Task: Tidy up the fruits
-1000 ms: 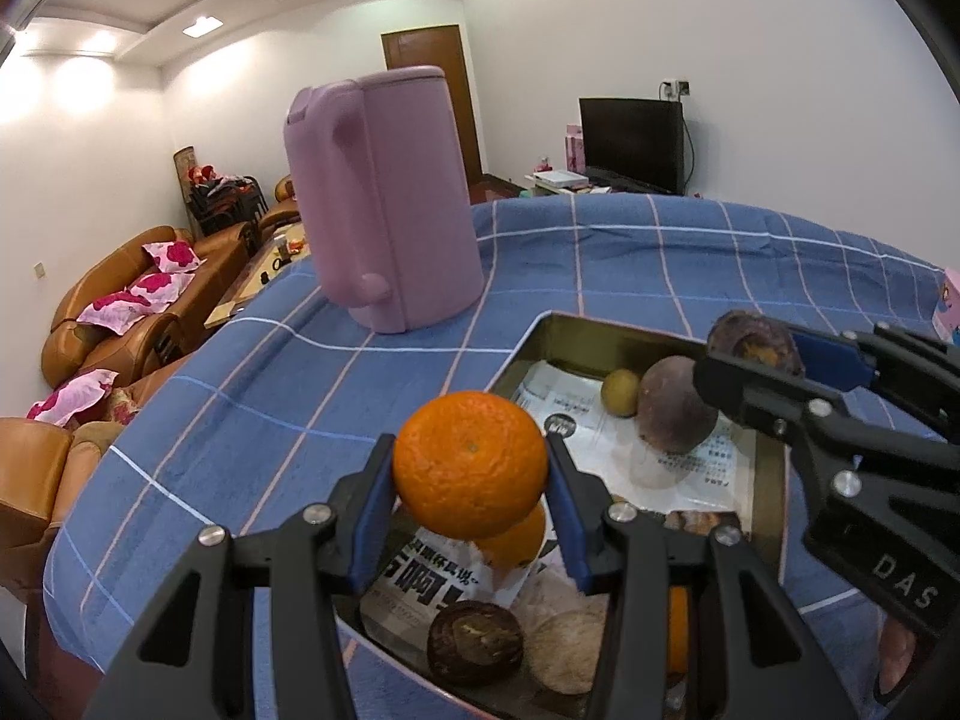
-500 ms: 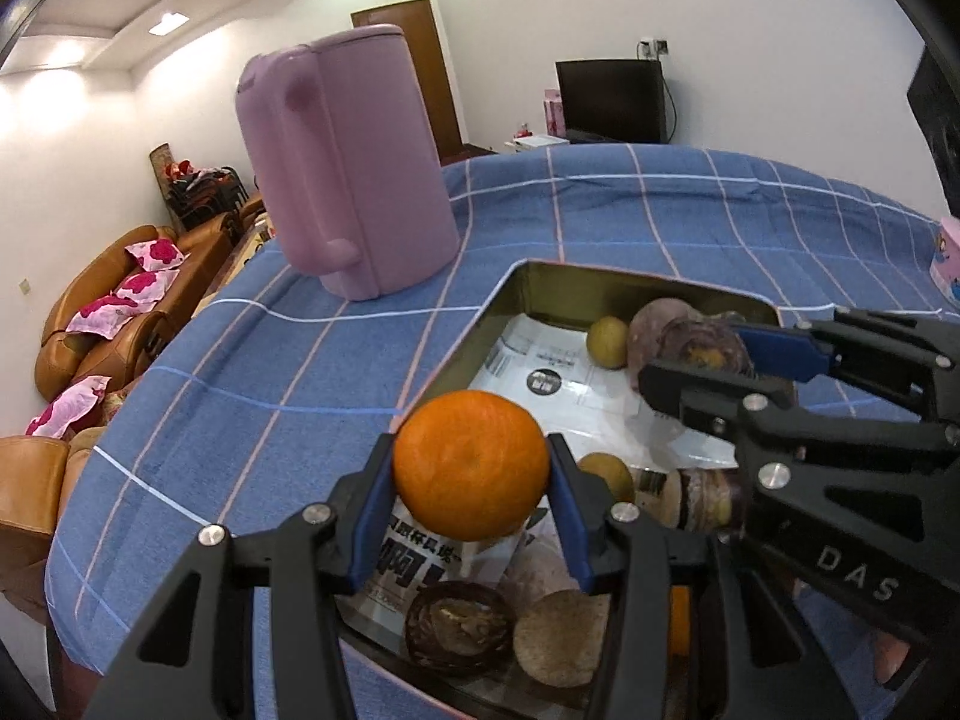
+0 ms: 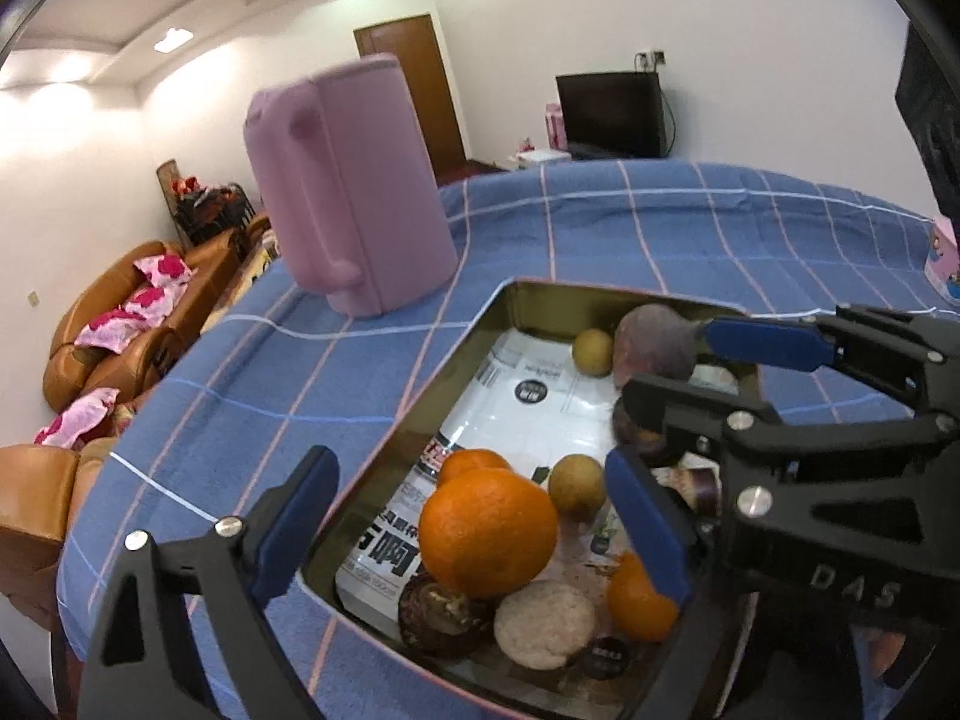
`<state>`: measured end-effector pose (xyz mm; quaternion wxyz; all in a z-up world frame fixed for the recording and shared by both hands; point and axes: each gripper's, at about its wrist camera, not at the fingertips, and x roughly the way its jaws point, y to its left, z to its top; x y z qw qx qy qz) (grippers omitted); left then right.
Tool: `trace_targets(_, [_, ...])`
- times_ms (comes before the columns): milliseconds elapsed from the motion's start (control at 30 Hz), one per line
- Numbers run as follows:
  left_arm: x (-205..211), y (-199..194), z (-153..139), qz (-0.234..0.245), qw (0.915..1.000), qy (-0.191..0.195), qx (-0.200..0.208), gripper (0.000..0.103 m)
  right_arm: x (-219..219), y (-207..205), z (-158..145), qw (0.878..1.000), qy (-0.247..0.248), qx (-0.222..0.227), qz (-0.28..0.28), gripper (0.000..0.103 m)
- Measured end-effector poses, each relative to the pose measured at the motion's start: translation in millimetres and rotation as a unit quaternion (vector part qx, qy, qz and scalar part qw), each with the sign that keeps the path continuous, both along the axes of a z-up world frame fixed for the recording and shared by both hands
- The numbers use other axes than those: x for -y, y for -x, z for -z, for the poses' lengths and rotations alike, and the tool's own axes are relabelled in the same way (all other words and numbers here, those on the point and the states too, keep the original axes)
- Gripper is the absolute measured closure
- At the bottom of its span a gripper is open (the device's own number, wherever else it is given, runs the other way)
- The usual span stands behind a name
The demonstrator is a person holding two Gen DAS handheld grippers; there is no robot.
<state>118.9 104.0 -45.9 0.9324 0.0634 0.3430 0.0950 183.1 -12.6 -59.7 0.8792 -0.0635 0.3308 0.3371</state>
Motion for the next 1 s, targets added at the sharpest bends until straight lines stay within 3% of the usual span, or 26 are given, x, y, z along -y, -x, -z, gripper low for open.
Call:
trace_targets(267, [-0.6,18.0,-13.8,-0.010,0.9995,0.011,0.028,0.010,28.4,16.1,-16.9,0.999,-0.012,0.029,0.033,0.046])
trace_targets(533, [-1.4,42.6,-33.2,-0.024,0.9953,0.040,0.085,0.010,57.4,45.6,-35.0,0.994,-0.018,0.078,0.071,0.045])
trace_targets(1000, [8.2,58.3,-38.7,-0.025,0.9927,0.053,0.106,0.010,79.8,78.5,-48.4,0.988,-0.031,0.123,0.091,0.044])
